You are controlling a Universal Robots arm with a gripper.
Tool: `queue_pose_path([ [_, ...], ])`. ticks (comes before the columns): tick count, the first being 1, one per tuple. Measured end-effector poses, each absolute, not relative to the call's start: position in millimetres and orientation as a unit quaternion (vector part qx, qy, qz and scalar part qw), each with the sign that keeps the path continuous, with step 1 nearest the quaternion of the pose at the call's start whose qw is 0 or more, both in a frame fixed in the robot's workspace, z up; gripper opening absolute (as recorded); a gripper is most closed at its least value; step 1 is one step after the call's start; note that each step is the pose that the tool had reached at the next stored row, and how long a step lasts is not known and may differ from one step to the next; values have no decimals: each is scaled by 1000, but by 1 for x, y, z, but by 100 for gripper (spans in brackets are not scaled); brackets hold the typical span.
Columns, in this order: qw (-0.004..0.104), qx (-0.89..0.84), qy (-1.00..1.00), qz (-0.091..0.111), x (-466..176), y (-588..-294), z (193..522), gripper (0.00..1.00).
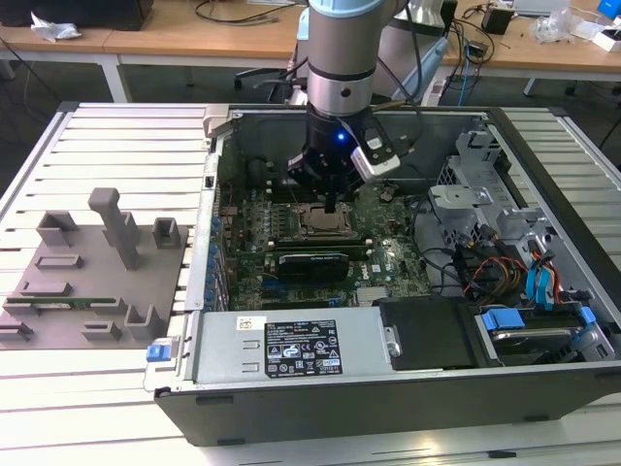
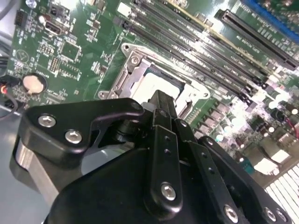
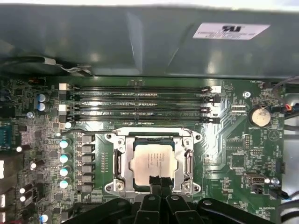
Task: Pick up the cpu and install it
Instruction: 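Close the cpu cover, then install the first cpu locking lever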
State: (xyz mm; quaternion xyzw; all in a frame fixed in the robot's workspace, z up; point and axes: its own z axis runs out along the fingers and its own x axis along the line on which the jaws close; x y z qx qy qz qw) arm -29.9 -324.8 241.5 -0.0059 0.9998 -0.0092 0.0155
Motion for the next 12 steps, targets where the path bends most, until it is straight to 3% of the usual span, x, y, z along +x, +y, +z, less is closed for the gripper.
queue_pose_path([
  [12, 16, -6, 1000, -9, -30, -325, 245, 11],
])
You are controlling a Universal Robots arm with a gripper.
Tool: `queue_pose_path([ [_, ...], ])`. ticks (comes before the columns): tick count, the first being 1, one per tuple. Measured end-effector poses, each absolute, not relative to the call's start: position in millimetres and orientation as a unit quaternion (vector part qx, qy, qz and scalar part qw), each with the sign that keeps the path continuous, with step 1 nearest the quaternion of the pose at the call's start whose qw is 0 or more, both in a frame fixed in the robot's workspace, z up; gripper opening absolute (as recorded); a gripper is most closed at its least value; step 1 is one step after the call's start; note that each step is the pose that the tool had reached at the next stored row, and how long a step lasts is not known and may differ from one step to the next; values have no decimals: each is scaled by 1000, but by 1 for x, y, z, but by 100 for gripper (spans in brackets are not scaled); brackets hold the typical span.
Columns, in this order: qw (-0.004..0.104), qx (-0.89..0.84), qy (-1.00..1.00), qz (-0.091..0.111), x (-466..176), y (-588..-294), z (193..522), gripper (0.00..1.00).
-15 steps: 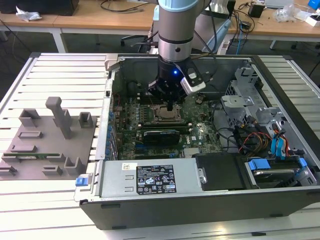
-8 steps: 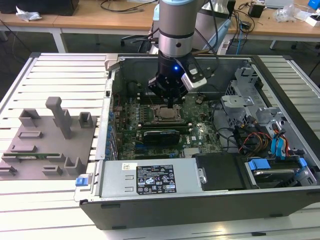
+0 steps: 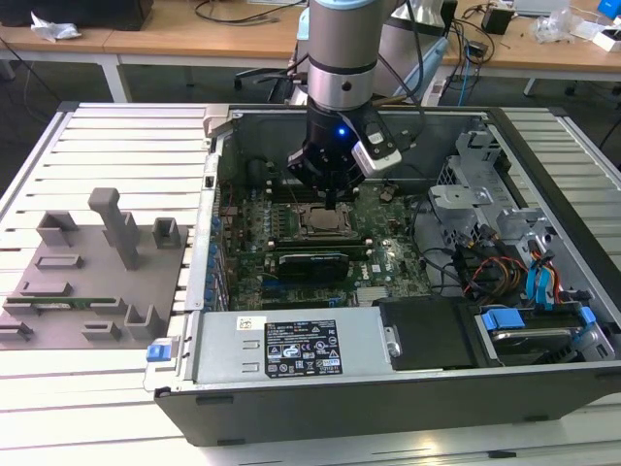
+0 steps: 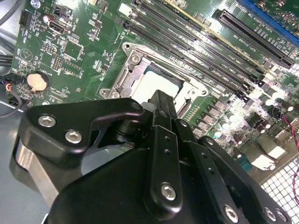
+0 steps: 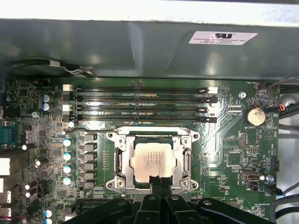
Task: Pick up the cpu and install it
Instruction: 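Install the first cpu locking lever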
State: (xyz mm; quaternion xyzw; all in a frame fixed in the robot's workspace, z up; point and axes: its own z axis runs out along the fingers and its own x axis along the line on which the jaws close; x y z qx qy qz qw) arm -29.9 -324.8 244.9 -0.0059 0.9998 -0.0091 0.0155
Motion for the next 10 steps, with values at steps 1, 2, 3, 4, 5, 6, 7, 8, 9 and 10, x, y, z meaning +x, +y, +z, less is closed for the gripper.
queue_pose_path([
  [1, 16, -6, 1000, -9, -30, -325, 245, 11],
  [2, 16, -6, 1000, -9, -30, -325, 245, 11],
  [3, 16, -6, 1000, -9, -30, -325, 245, 11],
  [4, 16, -6, 1000, -9, -30, -325, 245, 11],
  [5, 15, -6, 1000, -9, -30, -325, 245, 11],
  [6, 15, -6, 1000, -9, -30, -325, 247, 11],
  [7, 15, -6, 1000, -9, -30, -325, 248, 11],
  [8, 16, -6, 1000, -9, -30, -325, 249, 11],
  [9, 15, -6, 1000, -9, -30, -325, 252, 11],
  [10, 16, -6, 1000, -9, -30, -325, 254, 11],
])
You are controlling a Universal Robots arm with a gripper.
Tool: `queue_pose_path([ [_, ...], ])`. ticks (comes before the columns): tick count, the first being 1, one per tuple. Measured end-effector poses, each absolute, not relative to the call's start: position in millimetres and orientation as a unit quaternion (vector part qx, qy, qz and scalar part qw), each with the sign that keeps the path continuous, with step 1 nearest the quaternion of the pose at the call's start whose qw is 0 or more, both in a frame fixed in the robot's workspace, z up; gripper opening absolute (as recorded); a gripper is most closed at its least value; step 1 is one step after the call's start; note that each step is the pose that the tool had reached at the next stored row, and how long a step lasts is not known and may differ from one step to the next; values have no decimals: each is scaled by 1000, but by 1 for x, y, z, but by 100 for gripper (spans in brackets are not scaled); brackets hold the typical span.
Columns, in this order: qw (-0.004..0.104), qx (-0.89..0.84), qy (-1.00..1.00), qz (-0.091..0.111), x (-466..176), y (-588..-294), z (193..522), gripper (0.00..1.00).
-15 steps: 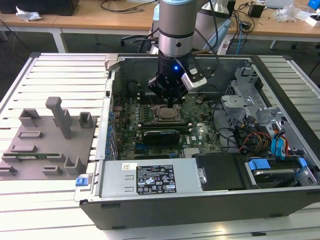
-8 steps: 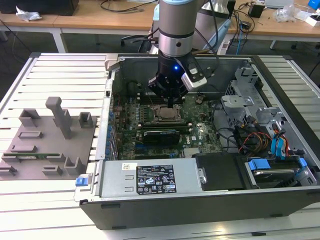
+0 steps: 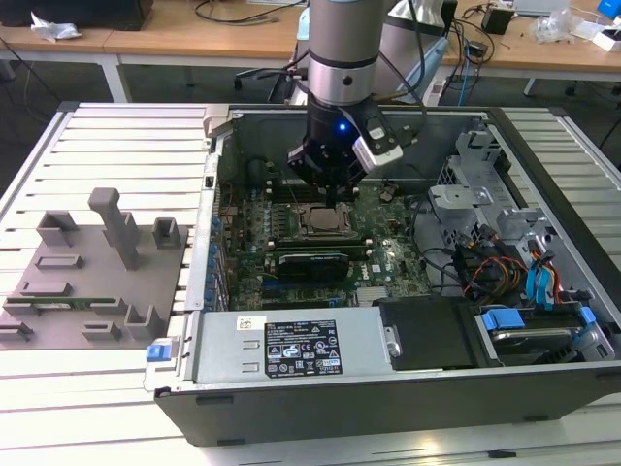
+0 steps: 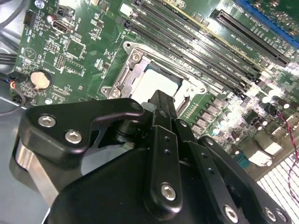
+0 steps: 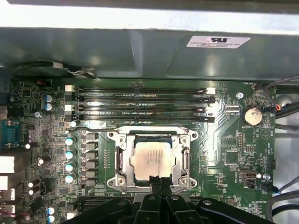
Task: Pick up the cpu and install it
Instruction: 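Install the first cpu locking lever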
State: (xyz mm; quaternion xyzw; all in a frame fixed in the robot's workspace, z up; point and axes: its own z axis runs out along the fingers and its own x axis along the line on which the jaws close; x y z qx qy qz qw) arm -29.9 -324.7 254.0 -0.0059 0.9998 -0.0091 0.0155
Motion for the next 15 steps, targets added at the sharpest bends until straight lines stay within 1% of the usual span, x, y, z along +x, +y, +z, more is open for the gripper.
queue_pose_path([
  [6, 16, -6, 1000, -9, -30, -325, 273, 11],
  [9, 16, -6, 1000, -9, -30, -325, 273, 11],
  [15, 18, -6, 1000, -9, -51, -323, 273, 11],
])
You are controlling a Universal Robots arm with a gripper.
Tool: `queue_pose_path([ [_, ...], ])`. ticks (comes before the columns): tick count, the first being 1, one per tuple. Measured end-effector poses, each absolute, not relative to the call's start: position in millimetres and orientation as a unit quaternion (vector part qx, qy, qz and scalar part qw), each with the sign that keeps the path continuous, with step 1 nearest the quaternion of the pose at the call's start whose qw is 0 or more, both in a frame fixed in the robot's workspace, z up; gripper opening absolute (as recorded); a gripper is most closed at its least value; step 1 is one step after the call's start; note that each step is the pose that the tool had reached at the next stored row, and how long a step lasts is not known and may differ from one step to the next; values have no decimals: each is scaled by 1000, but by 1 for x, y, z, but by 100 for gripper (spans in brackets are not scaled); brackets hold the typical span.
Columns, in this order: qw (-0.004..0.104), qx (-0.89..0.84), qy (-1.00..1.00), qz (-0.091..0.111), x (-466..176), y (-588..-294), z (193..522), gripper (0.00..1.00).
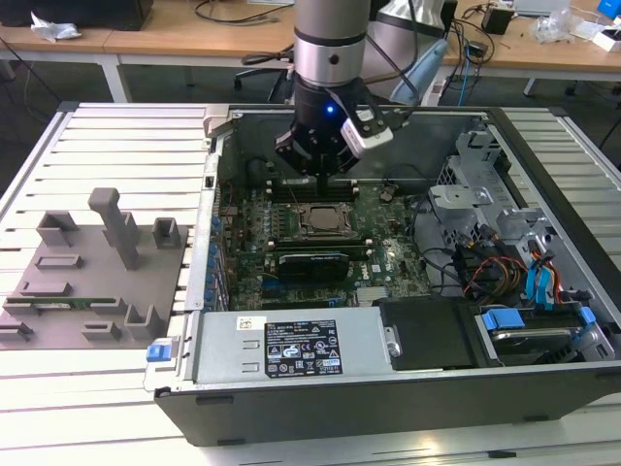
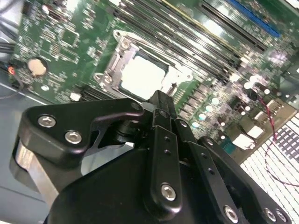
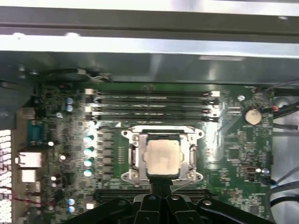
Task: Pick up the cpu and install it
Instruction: 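Install the first cpu locking lever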
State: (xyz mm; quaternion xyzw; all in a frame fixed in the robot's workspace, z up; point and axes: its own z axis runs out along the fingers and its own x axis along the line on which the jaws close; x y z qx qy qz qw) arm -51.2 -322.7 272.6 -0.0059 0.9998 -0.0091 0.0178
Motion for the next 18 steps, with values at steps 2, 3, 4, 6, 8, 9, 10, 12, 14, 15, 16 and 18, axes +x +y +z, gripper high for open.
queue_pose_path([
  [2, 19, -6, 1000, -9, -58, -322, 272, 11],
  [3, 19, -6, 1000, -9, -61, -321, 272, 11],
  [4, 19, -6, 1000, -9, -65, -321, 272, 11],
  [6, 20, -6, 1000, -9, -74, -319, 272, 11],
  [8, 21, -6, 1000, -9, -81, -318, 272, 11],
  [9, 21, -6, 1000, -9, -85, -317, 272, 11],
  [10, 21, -6, 1000, -9, -87, -317, 272, 11],
  [12, 21, -6, 1000, -9, -92, -317, 271, 11],
  [14, 21, -6, 1000, -5, -94, -317, 271, 11],
  [15, 21, -6, 1000, -3, -94, -317, 271, 11],
  [16, 21, -6, 1000, -3, -94, -317, 271, 11],
  [18, 21, -6, 1000, -3, -94, -317, 271, 11],
])
